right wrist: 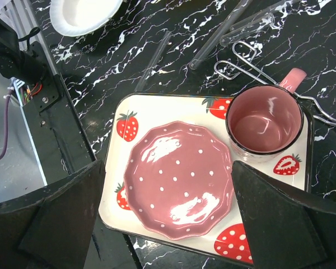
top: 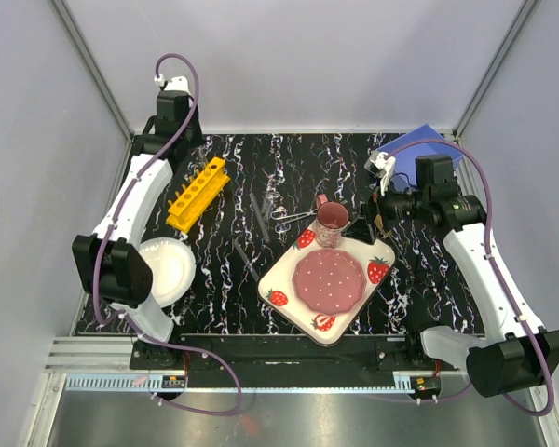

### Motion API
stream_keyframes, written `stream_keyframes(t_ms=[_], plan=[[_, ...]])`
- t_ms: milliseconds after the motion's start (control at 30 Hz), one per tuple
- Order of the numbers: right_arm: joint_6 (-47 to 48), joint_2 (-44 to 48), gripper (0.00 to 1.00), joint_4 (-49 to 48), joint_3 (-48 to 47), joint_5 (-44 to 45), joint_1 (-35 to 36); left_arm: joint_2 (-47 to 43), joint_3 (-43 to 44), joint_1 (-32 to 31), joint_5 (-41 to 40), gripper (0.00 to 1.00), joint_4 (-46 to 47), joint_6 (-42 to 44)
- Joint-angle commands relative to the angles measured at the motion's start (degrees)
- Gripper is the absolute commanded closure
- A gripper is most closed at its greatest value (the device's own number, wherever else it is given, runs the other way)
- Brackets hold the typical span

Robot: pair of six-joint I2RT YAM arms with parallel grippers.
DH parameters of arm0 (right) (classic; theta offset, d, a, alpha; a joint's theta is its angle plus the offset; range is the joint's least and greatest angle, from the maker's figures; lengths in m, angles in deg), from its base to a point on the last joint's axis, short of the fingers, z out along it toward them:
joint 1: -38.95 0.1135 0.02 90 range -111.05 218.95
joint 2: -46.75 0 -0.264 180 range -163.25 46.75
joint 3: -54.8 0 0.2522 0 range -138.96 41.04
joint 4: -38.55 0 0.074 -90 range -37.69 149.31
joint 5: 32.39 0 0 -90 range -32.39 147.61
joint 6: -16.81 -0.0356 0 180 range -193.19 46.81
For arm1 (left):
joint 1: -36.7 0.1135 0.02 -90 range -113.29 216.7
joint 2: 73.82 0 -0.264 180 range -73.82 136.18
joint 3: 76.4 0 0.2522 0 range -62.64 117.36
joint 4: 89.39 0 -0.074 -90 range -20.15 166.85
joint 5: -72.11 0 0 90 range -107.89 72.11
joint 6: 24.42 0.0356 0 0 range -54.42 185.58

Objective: Organize the chemistry lab equipment

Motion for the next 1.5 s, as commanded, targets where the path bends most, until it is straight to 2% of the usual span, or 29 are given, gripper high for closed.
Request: stream_keyframes(t_ms=[0,200,533,1467], plan=[[-0.4,0.8,0.00,-3.0,0.2,-2.5,-1.3,3.0,4.7,0.5,-3.2,0.87,7.5,3.5],[-1.1,-0.1,0.00,-3.8,0.7,-3.3,-2.3,8.2,8.2,0.6,-1.7,0.87,9.5,3.9],[-1.9,-0.8,0.00,-4.2,1.2,-4.1,-3.3,11.3,9.1,0.7,-0.1,0.87,11.0,3.9],[-2.7,-0.7,0.00,-4.5,1.3,-5.2,-4.5,10.6,1.8,0.7,1.2,0.86,14.1,3.8]])
